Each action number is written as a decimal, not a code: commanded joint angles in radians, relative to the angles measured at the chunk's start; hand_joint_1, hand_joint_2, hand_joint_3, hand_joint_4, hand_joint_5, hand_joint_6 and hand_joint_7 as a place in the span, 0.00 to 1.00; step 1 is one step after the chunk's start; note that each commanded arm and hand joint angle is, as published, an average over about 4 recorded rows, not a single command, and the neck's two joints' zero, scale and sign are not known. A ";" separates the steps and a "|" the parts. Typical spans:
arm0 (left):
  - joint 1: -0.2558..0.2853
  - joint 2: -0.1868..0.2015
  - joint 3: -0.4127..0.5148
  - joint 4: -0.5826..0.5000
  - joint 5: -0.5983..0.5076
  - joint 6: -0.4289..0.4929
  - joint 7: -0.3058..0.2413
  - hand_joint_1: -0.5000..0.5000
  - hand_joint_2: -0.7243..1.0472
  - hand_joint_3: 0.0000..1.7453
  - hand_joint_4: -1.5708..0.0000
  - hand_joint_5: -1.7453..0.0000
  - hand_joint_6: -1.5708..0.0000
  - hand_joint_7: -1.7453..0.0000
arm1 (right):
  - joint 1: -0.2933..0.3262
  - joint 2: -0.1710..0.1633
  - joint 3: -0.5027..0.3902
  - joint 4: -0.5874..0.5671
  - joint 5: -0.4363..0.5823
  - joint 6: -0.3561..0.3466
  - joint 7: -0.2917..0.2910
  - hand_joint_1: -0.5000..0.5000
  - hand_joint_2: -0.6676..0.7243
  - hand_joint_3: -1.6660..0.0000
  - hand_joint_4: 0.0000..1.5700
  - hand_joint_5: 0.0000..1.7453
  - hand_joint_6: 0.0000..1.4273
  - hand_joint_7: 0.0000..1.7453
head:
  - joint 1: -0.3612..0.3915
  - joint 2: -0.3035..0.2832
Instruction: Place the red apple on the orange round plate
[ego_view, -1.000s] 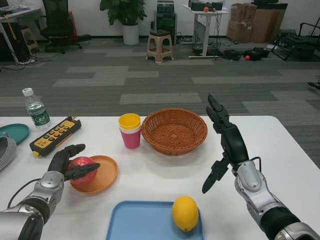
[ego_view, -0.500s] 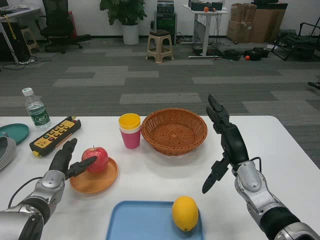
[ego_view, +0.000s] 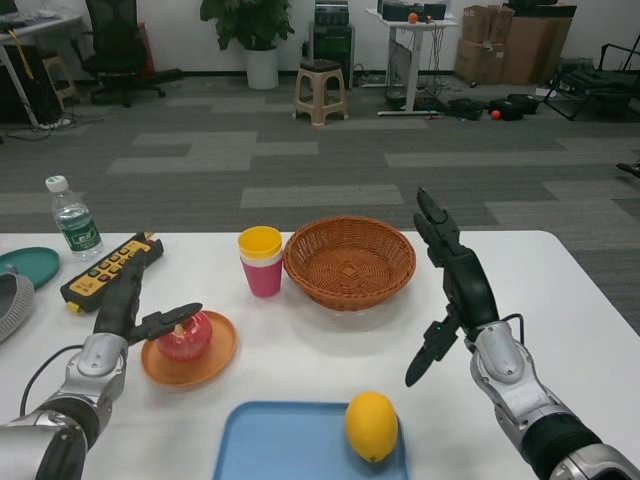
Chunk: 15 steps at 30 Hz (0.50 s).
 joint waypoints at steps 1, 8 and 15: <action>0.029 0.005 -0.011 -0.069 -0.129 -0.070 -0.065 0.00 0.30 0.05 1.00 0.94 1.00 1.00 | 0.008 -0.001 -0.001 0.016 0.003 -0.005 -0.003 0.17 1.00 1.00 0.00 0.00 0.00 0.02 | -0.005 -0.001; 0.109 -0.003 -0.216 -0.385 -0.453 -0.092 -0.157 0.00 0.18 0.05 1.00 0.94 1.00 1.00 | -0.030 0.004 -0.003 0.072 0.002 -0.004 -0.003 0.17 1.00 1.00 0.00 0.00 0.00 0.02 | -0.026 -0.009; 0.154 -0.026 -0.241 -0.560 -0.542 -0.094 -0.210 0.00 0.04 0.03 1.00 0.94 1.00 1.00 | -0.034 -0.001 -0.003 0.076 0.003 -0.004 -0.004 0.17 1.00 1.00 0.00 0.00 0.00 0.00 | -0.020 -0.003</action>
